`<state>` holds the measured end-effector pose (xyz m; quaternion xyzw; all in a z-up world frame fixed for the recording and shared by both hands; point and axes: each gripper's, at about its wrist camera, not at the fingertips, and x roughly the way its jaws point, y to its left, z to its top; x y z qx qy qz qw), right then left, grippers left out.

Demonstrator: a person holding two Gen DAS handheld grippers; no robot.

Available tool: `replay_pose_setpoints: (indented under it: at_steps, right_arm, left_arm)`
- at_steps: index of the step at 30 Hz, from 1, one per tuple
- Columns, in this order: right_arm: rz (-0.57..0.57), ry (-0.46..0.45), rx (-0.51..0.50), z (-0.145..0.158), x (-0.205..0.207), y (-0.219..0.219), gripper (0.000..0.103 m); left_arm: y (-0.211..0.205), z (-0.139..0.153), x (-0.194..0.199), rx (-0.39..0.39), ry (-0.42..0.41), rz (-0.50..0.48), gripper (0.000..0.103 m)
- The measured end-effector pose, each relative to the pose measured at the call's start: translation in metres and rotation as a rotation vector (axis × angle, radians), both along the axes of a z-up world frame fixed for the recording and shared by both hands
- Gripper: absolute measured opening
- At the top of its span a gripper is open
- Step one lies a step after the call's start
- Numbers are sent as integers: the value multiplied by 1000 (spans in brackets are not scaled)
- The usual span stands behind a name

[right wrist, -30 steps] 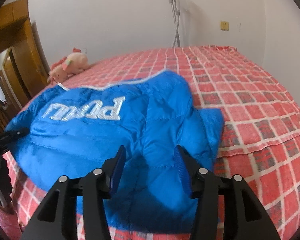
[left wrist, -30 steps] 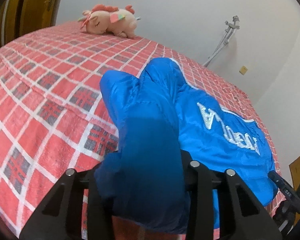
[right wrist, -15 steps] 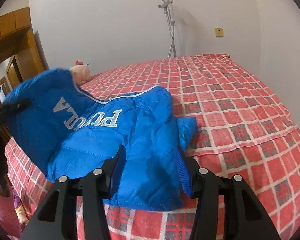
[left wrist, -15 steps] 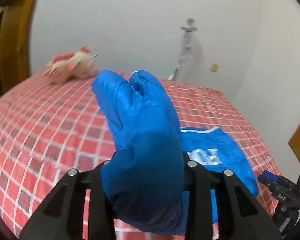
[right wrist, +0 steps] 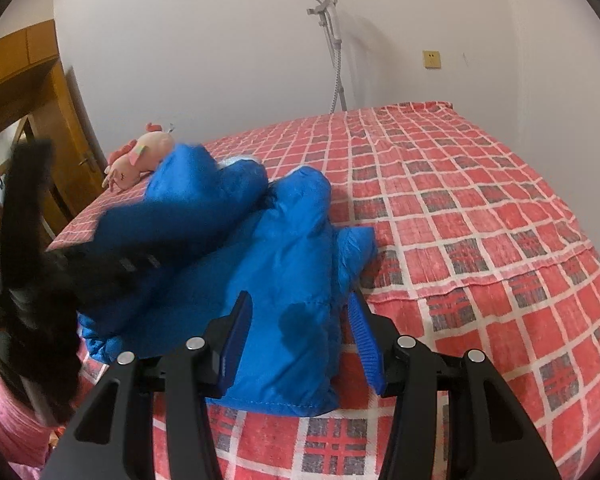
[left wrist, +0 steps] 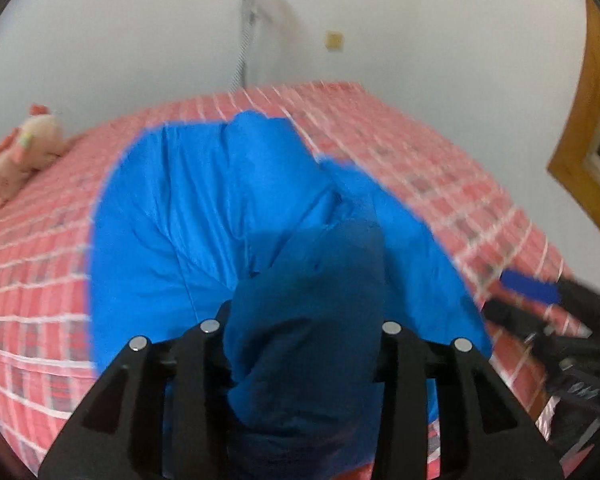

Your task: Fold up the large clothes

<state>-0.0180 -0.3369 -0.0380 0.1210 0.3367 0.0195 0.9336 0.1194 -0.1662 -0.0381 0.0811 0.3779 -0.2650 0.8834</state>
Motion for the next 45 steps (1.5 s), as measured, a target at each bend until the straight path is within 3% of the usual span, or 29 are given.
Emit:
replay_pose_setpoints:
  at_steps: [3,10,12,14,19,22,24,29,32,36,45]
  right_arm:
    - [-4,10,10,-3,-1,-2,50]
    - [2,20,23,-3,4,-5,50]
    - [5,22,30,1,7,-7,50]
    - [13,29,45,4,11,-11,52]
    - [66,70,100,16,25,-15,54]
    - [108,82,114,31,35,-11,60]
    - [148,88,125,41,43,-4,73]
    - [234,162,164,52,79,17,87]
    - [219,244,173,47,107,25,88]
    - [213,366,236,28,141,29,88]
    - [228,491,246,-2,184,54,87]
  left_arm:
    - [-5,-19,-3,12,-5,-4,39]
    - [4,-16,3,-42,41,-22,41]
    - [8,-9,-2,-62,48,-46,47]
    - [12,0,-8,-100,73,-77,62]
    - [36,28,-30,-189,85,-123,78]
    - [59,49,-42,-256,66,-134,79]
    - [80,62,-41,-277,41,-95,80]
    - [112,65,-6,-175,-17,118,80]
    - [122,51,18,-99,-25,217,80]
    - [122,35,39,-71,0,252,80]
    - [128,21,62,-52,-3,271,80]
